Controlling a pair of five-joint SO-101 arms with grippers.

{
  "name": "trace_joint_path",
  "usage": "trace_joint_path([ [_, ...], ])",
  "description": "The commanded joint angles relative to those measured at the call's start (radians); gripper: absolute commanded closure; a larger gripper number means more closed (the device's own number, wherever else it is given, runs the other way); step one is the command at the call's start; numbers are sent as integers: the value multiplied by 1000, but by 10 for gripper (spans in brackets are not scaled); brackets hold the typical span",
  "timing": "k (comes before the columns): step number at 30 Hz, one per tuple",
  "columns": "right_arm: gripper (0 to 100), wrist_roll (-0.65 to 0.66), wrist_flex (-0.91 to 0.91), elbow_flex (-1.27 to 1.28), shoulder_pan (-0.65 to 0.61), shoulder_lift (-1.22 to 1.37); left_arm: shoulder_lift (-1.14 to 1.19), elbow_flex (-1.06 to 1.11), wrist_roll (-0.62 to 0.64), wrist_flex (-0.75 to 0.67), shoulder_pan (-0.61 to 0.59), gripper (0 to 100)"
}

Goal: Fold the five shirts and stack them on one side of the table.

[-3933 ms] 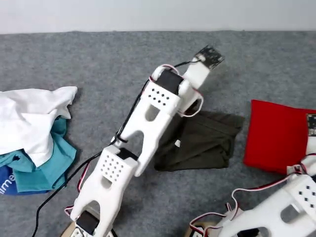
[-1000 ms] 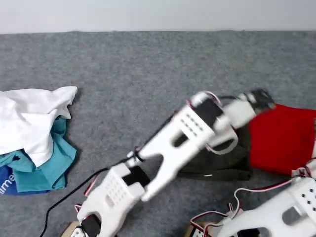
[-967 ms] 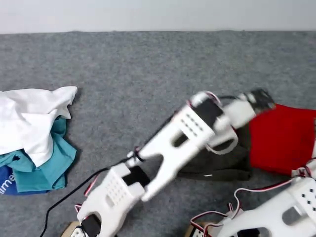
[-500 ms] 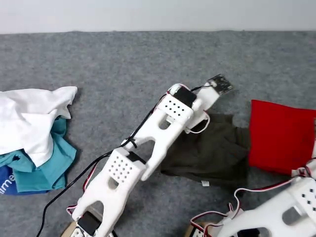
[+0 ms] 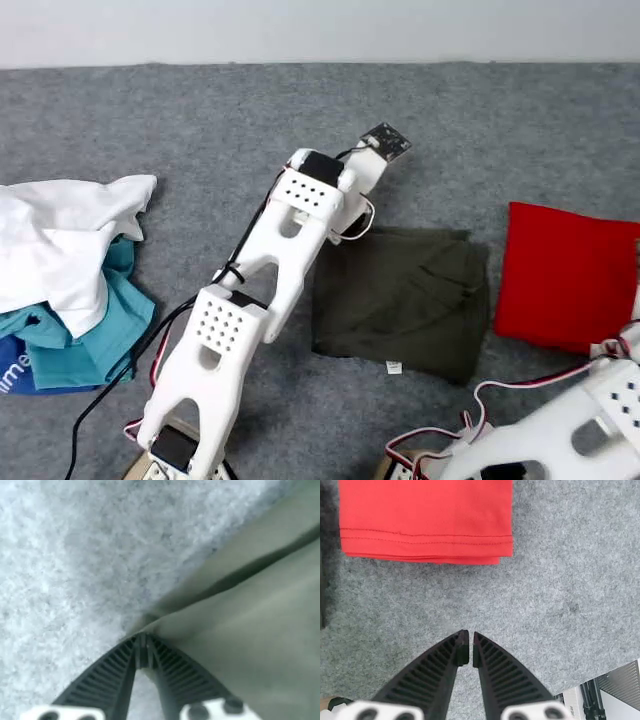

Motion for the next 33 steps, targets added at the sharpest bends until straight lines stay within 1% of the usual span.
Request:
trace_joint_path([
  [1, 969, 6, -4, -11, 4, -31, -101, -36, -11, 21, -9, 986],
  [9, 969, 6, -4, -11, 4, -31, -97, -56, -6, 48, 92, 986],
  [11, 969, 6, -4, -11, 4, -31, -78, -56, -8, 43, 97, 986],
  [13, 969, 6, -4, -11, 4, -31, -46, -56, -11, 29, 84, 986],
  [18, 969, 6, -4, -11, 4, -31, 32, -58, -14, 25, -8, 986],
  [22, 969, 6, -4, -11, 4, -31, 35, -61, -31, 26, -57, 986],
  [24, 969, 6, -4, -11, 4, -31, 41, -84, -54, 31, -61, 986],
  [28, 969, 6, -4, -11, 4, -31, 37, -145, -55, 64, -68, 986],
  [33, 969, 6, -4, -11, 4, -31, 43, -315, -54, 183, -35, 986],
])
